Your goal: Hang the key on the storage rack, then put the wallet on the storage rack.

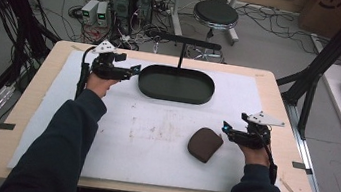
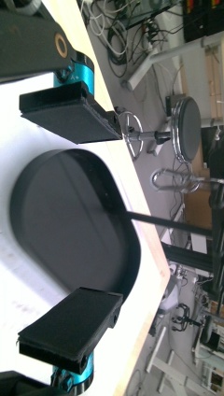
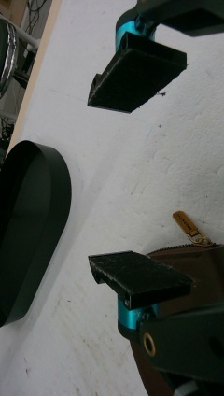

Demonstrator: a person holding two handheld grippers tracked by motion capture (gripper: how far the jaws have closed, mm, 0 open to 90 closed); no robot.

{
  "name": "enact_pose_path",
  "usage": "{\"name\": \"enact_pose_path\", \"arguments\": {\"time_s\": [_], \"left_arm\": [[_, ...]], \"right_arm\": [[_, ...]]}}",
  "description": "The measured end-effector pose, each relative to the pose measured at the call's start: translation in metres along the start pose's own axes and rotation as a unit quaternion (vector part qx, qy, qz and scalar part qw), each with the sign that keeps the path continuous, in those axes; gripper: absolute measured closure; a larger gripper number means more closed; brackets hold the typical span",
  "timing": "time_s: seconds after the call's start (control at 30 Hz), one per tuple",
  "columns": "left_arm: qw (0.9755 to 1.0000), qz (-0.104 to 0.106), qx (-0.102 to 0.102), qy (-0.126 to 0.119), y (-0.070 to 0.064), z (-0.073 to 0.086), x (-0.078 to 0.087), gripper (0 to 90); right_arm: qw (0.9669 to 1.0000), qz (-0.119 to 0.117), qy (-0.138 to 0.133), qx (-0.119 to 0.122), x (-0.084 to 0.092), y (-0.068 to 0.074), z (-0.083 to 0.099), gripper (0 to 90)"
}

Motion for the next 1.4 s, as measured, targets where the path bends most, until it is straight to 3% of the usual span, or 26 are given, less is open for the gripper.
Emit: {"name": "enact_pose_path", "arguments": {"time_s": [0.17, 0.4, 0.6, 0.87, 0.97, 1.23, 1.4], "left_arm": [[0.9998, 0.002, -0.017, -0.007, -0.006, 0.006, 0.022, 18.4], [0.9997, -0.008, -0.008, -0.021, 0.001, 0.009, 0.042, 18.3], [0.9996, -0.017, -0.010, -0.020, 0.008, 0.023, 0.057, 18.3], [0.9985, -0.037, -0.009, -0.040, 0.000, 0.053, 0.083, 18.3], [0.9986, -0.038, -0.010, -0.036, -0.003, 0.062, 0.091, 18.4], [0.9989, -0.040, -0.004, -0.025, -0.010, 0.086, 0.104, 19.1], [0.9985, -0.048, -0.004, -0.024, -0.007, 0.090, 0.108, 19.3]], "right_arm": [[1.0000, -0.005, -0.004, 0.006, 0.002, 0.007, -0.003, 21.1], [0.9999, -0.008, -0.006, 0.009, 0.002, 0.013, -0.005, 21.0], [1.0000, -0.007, 0.003, 0.003, 0.004, 0.017, 0.000, 21.0], [0.9999, -0.006, 0.000, -0.013, 0.011, 0.028, 0.005, 20.9], [0.9998, -0.004, 0.002, -0.018, 0.014, 0.035, 0.009, 21.0], [0.9972, -0.011, 0.043, -0.060, 0.012, 0.053, 0.026, 21.0], [0.9932, -0.013, 0.089, -0.073, -0.004, 0.066, 0.034, 21.3]]}}
Point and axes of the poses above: each handheld gripper's, and its own axes: x roughly backward along the jaws, z roughly out of its underside, y roughly to its left, the point moved 6 cm from there along -x, roughly forward along the jaws, and after that the axes turned 12 degrees about -z, right-handed, at the moved point
